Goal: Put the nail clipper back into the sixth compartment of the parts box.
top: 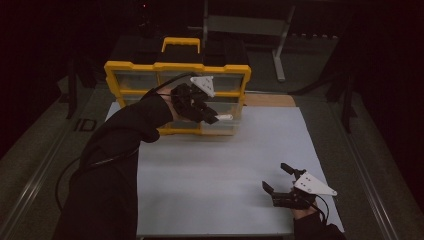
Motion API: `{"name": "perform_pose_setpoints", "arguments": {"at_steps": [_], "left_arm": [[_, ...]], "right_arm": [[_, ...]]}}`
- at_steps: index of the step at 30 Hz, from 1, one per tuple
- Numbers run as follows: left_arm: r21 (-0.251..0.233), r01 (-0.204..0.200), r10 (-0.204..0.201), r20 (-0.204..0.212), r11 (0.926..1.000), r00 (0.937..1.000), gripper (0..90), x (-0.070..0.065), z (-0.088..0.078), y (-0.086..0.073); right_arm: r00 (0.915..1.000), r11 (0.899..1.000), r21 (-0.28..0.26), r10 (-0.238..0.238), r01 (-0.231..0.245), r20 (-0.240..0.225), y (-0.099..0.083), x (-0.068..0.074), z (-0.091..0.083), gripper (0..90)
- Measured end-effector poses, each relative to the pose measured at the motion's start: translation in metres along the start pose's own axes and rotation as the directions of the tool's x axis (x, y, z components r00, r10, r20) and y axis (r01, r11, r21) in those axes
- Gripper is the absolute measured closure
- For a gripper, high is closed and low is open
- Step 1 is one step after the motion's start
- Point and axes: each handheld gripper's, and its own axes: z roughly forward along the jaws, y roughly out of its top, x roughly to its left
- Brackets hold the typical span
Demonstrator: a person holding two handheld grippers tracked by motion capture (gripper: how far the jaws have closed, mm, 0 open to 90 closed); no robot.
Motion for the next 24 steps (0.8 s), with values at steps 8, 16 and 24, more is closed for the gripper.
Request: {"name": "perform_pose_setpoints", "arguments": {"at_steps": [8,16,24], "left_arm": [[0.012,0.021,-0.021,-0.018,0.9997,0.9996,78.2,0.016,0.008,0.005],[-0.007,0.033,-0.033,-0.032,0.9994,0.9989,78.2,0.029,0.019,0.006],[-0.006,0.099,-0.099,-0.061,0.995,0.9931,78.2,0.042,0.032,0.001]], "right_arm": [[1.0,1.0,0.001,0.003,-0.003,0.0,0.0,0.0,0.0,8.7],[1.0,1.0,-0.003,0.008,-0.008,-0.001,-0.001,-0.002,0.0,8.7],[0.9999,1.0,-0.002,0.014,-0.014,-0.002,-0.001,-0.002,-0.001,8.7]]}}
